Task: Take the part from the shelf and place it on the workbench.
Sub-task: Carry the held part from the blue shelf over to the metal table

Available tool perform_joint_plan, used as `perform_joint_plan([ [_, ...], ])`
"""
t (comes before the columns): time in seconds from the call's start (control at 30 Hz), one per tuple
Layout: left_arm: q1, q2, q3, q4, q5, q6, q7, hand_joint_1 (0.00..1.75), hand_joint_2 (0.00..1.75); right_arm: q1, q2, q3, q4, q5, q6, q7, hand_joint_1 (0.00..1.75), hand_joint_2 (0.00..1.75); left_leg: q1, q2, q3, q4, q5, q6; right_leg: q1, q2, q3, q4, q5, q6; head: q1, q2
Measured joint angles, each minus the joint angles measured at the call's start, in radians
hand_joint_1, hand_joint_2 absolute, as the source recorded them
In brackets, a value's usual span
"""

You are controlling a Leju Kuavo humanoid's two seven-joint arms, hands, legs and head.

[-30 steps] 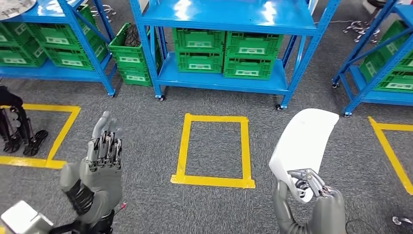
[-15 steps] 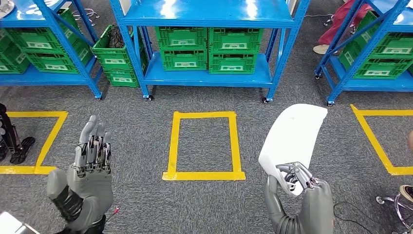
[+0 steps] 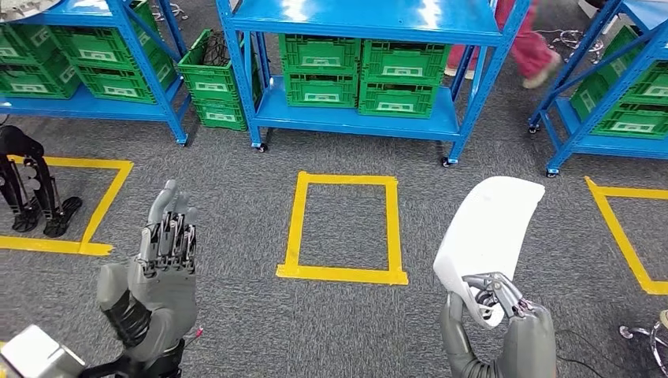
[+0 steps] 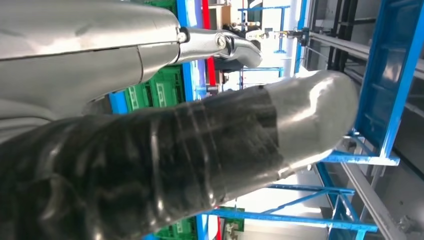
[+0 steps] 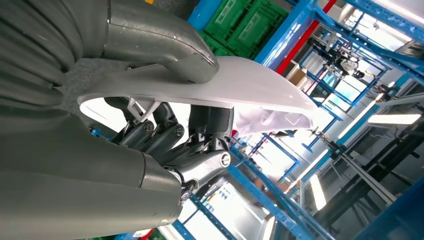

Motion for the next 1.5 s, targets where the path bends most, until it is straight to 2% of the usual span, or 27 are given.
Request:
perform_joint_plan([
  [0.1, 0.0, 0.0, -0.001, 0.0, 0.0, 0.0, 0.0, 0.0, 0.0, 0.0, -0.001, 0.0, 0.0, 0.0, 0.0, 0.0, 1.75, 1.75, 0.003, 0.0, -0.008, 0.003, 0.007, -0.019, 0.004, -0.002, -0.005, -0.007, 0.01, -0.025, -0.005, 0.0],
  [0.13, 0.0, 0.0, -0.001, 0.0, 0.0, 0.0, 0.0, 0.0, 0.0, 0.0, -0.001, 0.0, 0.0, 0.0, 0.0, 0.0, 1.75, 1.75, 0.005, -0.001, -0.015, 0.013, -0.003, -0.025, 0.003, -0.004, -0.003, -0.009, 0.016, -0.032, -0.006, 0.0],
  [0.2, 0.001, 0.0, -0.001, 0.0, 0.0, 0.0, 0.0, 0.0, 0.0, 0.0, -0.001, 0.0, 0.0, -0.001, 0.0, 0.0, 1.75, 1.75, 0.007, -0.001, -0.049, 0.086, -0.059, -0.034, -0.001, -0.009, -0.002, -0.013, 0.029, -0.045, -0.015, 0.0],
  [0.27, 0.001, 0.0, -0.001, 0.001, 0.0, 0.0, 0.0, 0.0, 0.0, 0.0, -0.001, 0.0, 0.0, -0.001, 0.0, 0.0, 1.75, 1.75, 0.01, -0.001, -0.096, 0.212, -0.129, -0.042, 0.001, -0.009, -0.012, -0.012, 0.039, -0.05, -0.027, 0.0],
  [0.3, 0.001, 0.0, -0.001, 0.001, 0.0, 0.0, 0.0, 0.0, 0.0, 0.0, -0.001, 0.0, 0.001, -0.002, 0.0, 0.0, 1.75, 1.75, 0.011, -0.001, -0.11, 0.257, -0.144, -0.043, 0.001, -0.009, -0.019, -0.012, 0.043, -0.049, -0.031, 0.0],
  [0.33, 0.002, 0.001, -0.001, 0.002, 0.0, 0.0, 0.0, 0.0, 0.0, 0.001, -0.001, 0.0, 0.001, -0.002, 0.0, 0.0, 1.75, 1.75, 0.011, -0.001, -0.108, 0.269, -0.142, -0.042, 0.002, -0.01, -0.024, -0.011, 0.046, -0.048, -0.034, 0.0],
  [0.37, 0.002, 0.001, -0.001, 0.003, 0.0, 0.0, 0.0, 0.0, 0.0, 0.001, -0.001, 0.0, 0.002, -0.003, 0.0, 0.0, 1.75, 1.75, 0.011, 0.0, -0.087, 0.243, -0.124, -0.039, 0.003, -0.01, -0.027, -0.011, 0.049, -0.047, -0.038, 0.0],
  [0.43, 0.001, 0.001, -0.001, 0.004, 0.0, 0.0, 0.0, 0.0, 0.0, 0.001, -0.001, 0.0, 0.002, -0.003, 0.0, 0.0, 1.75, 1.75, 0.008, 0.007, -0.005, 0.11, -0.074, -0.026, 0.005, -0.013, -0.029, -0.01, 0.052, -0.043, -0.045, 0.0],
  [0.5, 0.0, 0.001, -0.001, 0.004, 0.0, 0.0, 0.0, 0.0, 0.0, 0.001, -0.001, 0.0, 0.002, -0.004, 0.0, 0.0, 1.75, 1.75, 0.0, 0.019, 0.053, 0.005, -0.054, -0.011, 0.006, -0.017, -0.031, -0.009, 0.055, -0.034, -0.049, 0.0],
  [0.53, -0.001, 0.001, -0.001, 0.004, 0.0, 0.0, 0.0, 0.0, 0.0, 0.001, -0.001, 0.0, 0.002, -0.004, 0.0, 0.0, 1.75, 1.75, -0.004, 0.022, 0.061, -0.014, -0.057, -0.005, 0.006, -0.02, -0.032, -0.009, 0.056, -0.029, -0.049, 0.0],
  [0.63, 0.0, 0.0, -0.001, 0.003, 0.0, 0.0, 0.0, 0.0, 0.0, 0.002, -0.002, 0.0, 0.002, -0.005, 0.0, 0.0, 1.75, 1.75, -0.003, 0.008, 0.065, -0.028, -0.042, 0.011, 0.003, -0.027, -0.04, -0.005, 0.053, -0.01, -0.05, 0.0],
  [0.7, 0.0, -0.001, -0.001, 0.003, 0.0, 0.0, 0.0, 0.0, 0.0, 0.002, -0.003, 0.0, 0.002, -0.005, 0.0, 0.0, 1.75, 1.75, 0.003, 0.0, 0.068, -0.037, -0.026, 0.021, 0.002, -0.022, -0.073, 0.063, 0.006, -0.001, -0.042, 0.0],
  [0.77, 0.0, -0.001, -0.001, 0.003, 0.0, 0.0, 0.0, 0.0, 0.0, 0.004, -0.004, 0.0, 0.002, -0.006, 0.0, 0.0, 1.75, 1.75, 0.002, -0.009, 0.058, -0.036, -0.019, 0.025, 0.001, -0.016, -0.121, 0.179, -0.059, 0.003, -0.029, 0.0],
  [0.8, 0.0, -0.001, -0.001, 0.003, 0.0, 0.0, 0.0, 0.0, 0.0, 0.004, -0.004, 0.0, 0.002, -0.006, 0.0, 0.0, 1.75, 1.75, 0.002, -0.012, 0.055, -0.035, -0.018, 0.026, 0.0, -0.015, -0.137, 0.218, -0.078, 0.004, -0.025, 0.0],
  [0.83, 0.0, -0.001, -0.001, 0.003, 0.0, 0.0, 0.0, 0.0, 0.0, 0.005, -0.004, 0.0, 0.002, -0.006, 0.0, 0.0, 1.75, 1.75, 0.002, -0.013, 0.053, -0.034, -0.017, 0.026, 0.0, -0.015, -0.145, 0.238, -0.086, 0.005, -0.024, 0.0],
  [1.0, 0.0, -0.001, -0.001, 0.003, 0.0, 0.0, 0.0, 0.0, 0.0, 0.005, -0.004, 0.0, 0.002, -0.006, 0.0, 0.0, 1.75, 1.75, 0.002, -0.014, 0.053, -0.034, -0.017, 0.026, 0.0, -0.015, -0.148, 0.244, -0.088, 0.005, -0.023, 0.0],
  [1.1, 0.0, -0.001, -0.001, 0.004, 0.0, 0.0, 0.0, 0.0, 0.0, 0.005, -0.004, 0.0, 0.002, -0.006, 0.0, 0.0, 1.75, 1.75, 0.002, -0.02, 0.048, -0.03, -0.016, 0.025, 0.001, -0.014, -0.162, 0.281, -0.094, 0.007, -0.02, 0.0],
  [1.13, 0.001, -0.001, -0.001, 0.004, 0.0, 0.0, 0.0, 0.0, 0.0, 0.005, -0.004, 0.0, 0.002, -0.006, 0.0, 0.0, 1.75, 1.75, 0.002, -0.03, 0.044, -0.025, -0.016, 0.024, 0.0, -0.011, -0.139, 0.241, -0.066, 0.006, -0.015, 0.0],
  [1.17, 0.001, -0.002, -0.002, 0.004, 0.0, 0.0, 0.0, 0.0, 0.0, 0.006, -0.005, -0.001, 0.002, -0.007, 0.0, 0.0, 1.75, 1.75, 0.003, -0.045, 0.032, -0.016, -0.014, 0.015, 0.0, 0.002, -0.105, 0.176, -0.037, 0.001, -0.011, 0.0],
  [1.23, 0.001, -0.003, -0.002, 0.004, 0.0, 0.001, 0.0, 0.0, 0.0, 0.007, -0.005, -0.001, 0.002, -0.007, 0.0, 0.0, 1.75, 1.75, 0.005, -0.054, -0.006, 0.022, -0.024, -0.011, -0.003, 0.009, -0.03, 0.022, 0.03, -0.023, -0.009, 0.0],
  [1.27, 0.001, -0.003, -0.002, 0.004, 0.0, 0.002, 0.0, 0.0, 0.0, 0.007, -0.006, -0.001, 0.002, -0.007, 0.0, 0.001, 1.75, 1.75, 0.006, -0.045, -0.034, 0.061, -0.042, -0.025, -0.004, 0.006, -0.019, -0.003, 0.035, -0.035, -0.014, 0.0],
  [1.3, 0.001, -0.003, -0.002, 0.004, 0.0, 0.002, 0.0, 0.0, 0.0, 0.008, -0.006, -0.002, 0.002, -0.007, 0.0, 0.001, 1.75, 1.75, 0.008, -0.03, -0.063, 0.115, -0.069, -0.032, -0.005, -0.009, -0.02, -0.008, 0.04, -0.042, -0.02, 0.0],
  [1.37, 0.002, -0.003, -0.002, 0.005, 0.0, 0.003, 0.0, 0.0, 0.0, 0.01, -0.006, -0.002, 0.002, -0.008, 0.001, 0.001, 1.75, 1.75, 0.011, -0.015, -0.121, 0.239, -0.118, -0.039, -0.004, -0.03, -0.023, -0.007, 0.04, -0.044, -0.031, 0.0],
  [1.4, 0.002, -0.003, -0.002, 0.006, 0.0, 0.003, 0.0, 0.0, 0.0, 0.011, -0.006, -0.002, 0.003, -0.008, 0.001, 0.001, 1.75, 1.75, 0.012, -0.012, -0.135, 0.271, -0.124, -0.041, -0.003, -0.042, -0.024, -0.007, 0.04, -0.044, -0.036, 0.0],
  [1.43, 0.003, -0.003, -0.002, 0.008, 0.0, 0.003, 0.0, 0.0, 0.0, 0.011, -0.006, -0.002, 0.003, -0.008, 0.001, 0.001, 1.75, 1.75, 0.013, -0.009, -0.13, 0.267, -0.113, -0.041, -0.003, -0.054, -0.024, -0.007, 0.04, -0.044, -0.04, 0.0],
  [1.47, 0.003, -0.003, -0.002, 0.008, -0.001, 0.004, 0.0, 0.0, 0.0, 0.011, -0.006, -0.002, 0.003, -0.008, 0.001, 0.001, 1.75, 1.75, 0.012, -0.002, -0.104, 0.224, -0.088, -0.039, -0.002, -0.066, -0.024, -0.006, 0.04, -0.043, -0.045, 0.0],
  [1.5, 0.003, -0.003, -0.002, 0.008, -0.001, 0.004, 0.0, 0.0, 0.0, 0.011, -0.006, -0.002, 0.003, -0.008, 0.001, 0.001, 1.75, 1.75, 0.011, 0.014, -0.063, 0.156, -0.06, -0.034, -0.001, -0.076, -0.023, -0.006, 0.039, -0.042, -0.049, 0.0],
])
